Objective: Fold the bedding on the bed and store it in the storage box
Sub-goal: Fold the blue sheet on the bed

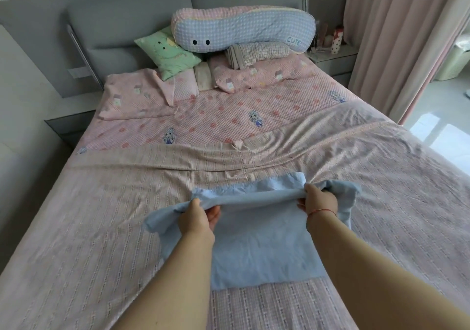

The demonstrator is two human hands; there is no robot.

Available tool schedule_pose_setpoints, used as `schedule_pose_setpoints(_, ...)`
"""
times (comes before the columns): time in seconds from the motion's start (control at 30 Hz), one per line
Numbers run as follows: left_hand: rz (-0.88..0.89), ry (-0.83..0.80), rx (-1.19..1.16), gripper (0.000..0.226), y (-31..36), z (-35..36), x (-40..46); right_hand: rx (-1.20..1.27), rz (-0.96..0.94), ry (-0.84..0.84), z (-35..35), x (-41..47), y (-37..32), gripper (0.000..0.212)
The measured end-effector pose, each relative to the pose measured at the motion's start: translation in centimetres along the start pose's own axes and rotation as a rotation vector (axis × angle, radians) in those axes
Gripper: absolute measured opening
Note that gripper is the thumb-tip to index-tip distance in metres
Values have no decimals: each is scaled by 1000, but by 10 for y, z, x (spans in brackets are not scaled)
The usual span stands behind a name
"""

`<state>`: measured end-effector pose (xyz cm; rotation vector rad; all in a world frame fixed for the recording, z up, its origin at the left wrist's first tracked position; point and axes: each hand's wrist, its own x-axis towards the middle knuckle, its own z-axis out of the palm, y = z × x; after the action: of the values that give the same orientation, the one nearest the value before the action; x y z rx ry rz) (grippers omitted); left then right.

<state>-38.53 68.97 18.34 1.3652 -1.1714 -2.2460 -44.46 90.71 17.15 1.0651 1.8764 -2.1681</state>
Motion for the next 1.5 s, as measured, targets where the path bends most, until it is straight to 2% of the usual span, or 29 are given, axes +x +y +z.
schedule_pose_setpoints(0.3,-103,-113,55,24,-11,50,126,-303,12,19,68,127,25,25)
schedule_pose_setpoints(0.4,-51,-216,180,26,-28,60,164,-443,-125,-44,82,152,39,26)
schedule_pose_setpoints(0.47,103,-250,510,21,-54,57,183,-535,-240,-98,84,157,60,22)
schedule_pose_setpoints(0.5,211,-258,751,24,-73,51,191,-584,-262,-115,83,159,79,13)
schedule_pose_setpoints(0.53,324,-277,987,31,-87,44,192,-648,-285,-125,81,157,95,16)
schedule_pose_setpoints(0.6,522,-410,1408,55,-123,29,191,-924,-383,-194,74,154,130,40)
schedule_pose_setpoints(0.67,663,-536,1778,72,-149,17,188,-1236,-503,-342,69,148,155,53)
schedule_pose_setpoints(0.77,720,-611,1940,62,-175,7,200,-1534,-590,-436,63,152,177,67)
schedule_pose_setpoints(0.8,690,-602,1968,61,-175,7,203,-1580,-603,-436,62,157,180,74)
schedule_pose_setpoints(0.87,789,-553,2056,62,-173,6,219,-1626,-610,-437,64,169,181,74)
schedule_pose_setpoints(0.97,796,-431,2116,67,-167,8,242,-1662,-604,-395,68,188,175,63)
schedule_pose_setpoints(1.07,743,-259,2126,80,-152,-8,252,-1687,-527,-259,53,208,164,63)
schedule_pose_setpoints(1.13,697,-162,2142,74,-138,-24,254,-1705,-444,-179,39,215,158,65)
schedule_pose_setpoints(1.27,502,-112,2101,65,-122,-34,253,-1653,-264,-115,25,218,147,65)
schedule_pose_setpoints(1.33,393,-54,2021,67,-120,-36,252,-1567,-181,-98,22,217,143,67)
schedule_pose_setpoints(1.4,354,63,1927,74,-118,-40,250,-1449,-122,-52,19,213,139,71)
schedule_pose_setpoints(1.5,313,221,1691,92,-111,-43,250,-1373,-125,103,14,211,135,84)
